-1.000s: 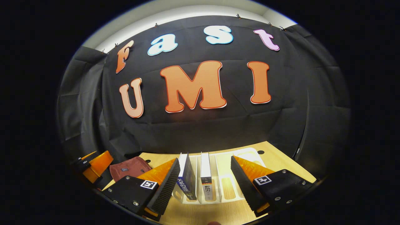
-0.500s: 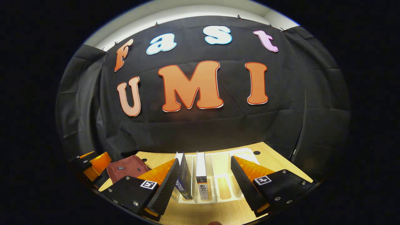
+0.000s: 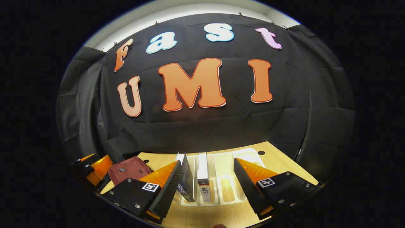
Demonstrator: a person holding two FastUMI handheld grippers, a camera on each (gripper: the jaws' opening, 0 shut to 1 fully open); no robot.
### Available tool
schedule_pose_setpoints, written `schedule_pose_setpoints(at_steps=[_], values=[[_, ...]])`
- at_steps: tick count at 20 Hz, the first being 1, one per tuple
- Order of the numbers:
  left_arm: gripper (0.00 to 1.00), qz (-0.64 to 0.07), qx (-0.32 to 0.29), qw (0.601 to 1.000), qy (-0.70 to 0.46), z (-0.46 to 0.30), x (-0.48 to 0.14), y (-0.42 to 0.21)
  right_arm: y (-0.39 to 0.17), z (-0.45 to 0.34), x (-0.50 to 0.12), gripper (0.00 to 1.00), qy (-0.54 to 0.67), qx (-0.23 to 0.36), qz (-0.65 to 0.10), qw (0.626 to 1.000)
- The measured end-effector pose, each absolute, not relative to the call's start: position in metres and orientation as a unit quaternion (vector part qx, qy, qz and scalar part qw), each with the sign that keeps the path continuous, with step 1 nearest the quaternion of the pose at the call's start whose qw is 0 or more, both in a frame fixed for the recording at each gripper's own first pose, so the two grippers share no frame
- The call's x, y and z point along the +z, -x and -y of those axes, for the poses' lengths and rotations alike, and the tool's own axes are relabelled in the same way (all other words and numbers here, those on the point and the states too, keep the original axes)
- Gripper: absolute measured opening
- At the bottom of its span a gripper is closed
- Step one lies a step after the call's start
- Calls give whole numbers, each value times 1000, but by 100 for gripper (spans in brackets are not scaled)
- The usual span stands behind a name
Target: Open the schoolbag, grab two books from the bookshelf and put them into the schoolbag.
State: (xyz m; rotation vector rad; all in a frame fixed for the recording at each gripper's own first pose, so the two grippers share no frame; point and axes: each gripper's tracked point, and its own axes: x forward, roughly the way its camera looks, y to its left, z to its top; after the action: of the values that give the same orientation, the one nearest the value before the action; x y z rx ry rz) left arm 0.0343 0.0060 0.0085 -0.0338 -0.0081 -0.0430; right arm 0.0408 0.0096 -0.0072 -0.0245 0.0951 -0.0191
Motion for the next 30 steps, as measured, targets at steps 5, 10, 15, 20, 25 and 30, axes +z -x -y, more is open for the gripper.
schedule_pose_setpoints(at_steps=[5, 10, 15, 20, 25, 30], values=[[95, -7, -29, 1000, -3, -2, 0, -38, -45, -3, -15, 96, 11, -11, -60, 998], [95, -50, -24, 996, -74, -5, -40, -48, -45, 16, -26, 96, 13, -28, -73, 997], [96, -110, -35, 981, -153, 1, -102, -47, -39, 47, -39, 96, 12, -57, -90, 994], [96, -195, -65, 944, -258, 17, -184, -40, -27, 80, -53, 97, 16, -86, -114, 990], [98, -256, -70, 894, -362, 14, -256, -39, -17, 114, -63, 97, 8, -114, -135, 984], [98, -316, -31, 859, -403, -16, -295, -53, -11, 136, -69, 97, 7, -134, -147, 980]])
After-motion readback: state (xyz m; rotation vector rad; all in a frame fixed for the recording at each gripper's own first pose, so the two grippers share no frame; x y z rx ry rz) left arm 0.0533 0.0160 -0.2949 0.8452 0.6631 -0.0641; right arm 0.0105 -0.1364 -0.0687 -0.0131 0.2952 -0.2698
